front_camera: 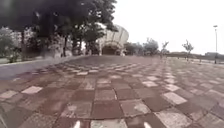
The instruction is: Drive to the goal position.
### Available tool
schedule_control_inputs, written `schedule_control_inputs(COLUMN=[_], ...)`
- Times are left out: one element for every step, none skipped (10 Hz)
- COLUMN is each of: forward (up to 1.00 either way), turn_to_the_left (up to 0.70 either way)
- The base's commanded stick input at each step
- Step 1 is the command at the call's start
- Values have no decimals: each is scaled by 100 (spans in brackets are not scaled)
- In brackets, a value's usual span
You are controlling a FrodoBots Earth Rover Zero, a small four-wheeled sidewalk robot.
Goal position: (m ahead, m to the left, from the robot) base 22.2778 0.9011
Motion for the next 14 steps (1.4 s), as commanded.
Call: schedule_control_inputs(forward=[85,85,85,85,85,85,85,85,85,85,85,85,85,85], turn_to_the_left=[11,11,11,11,11,11,11,11,11,11,11,11,11,11])
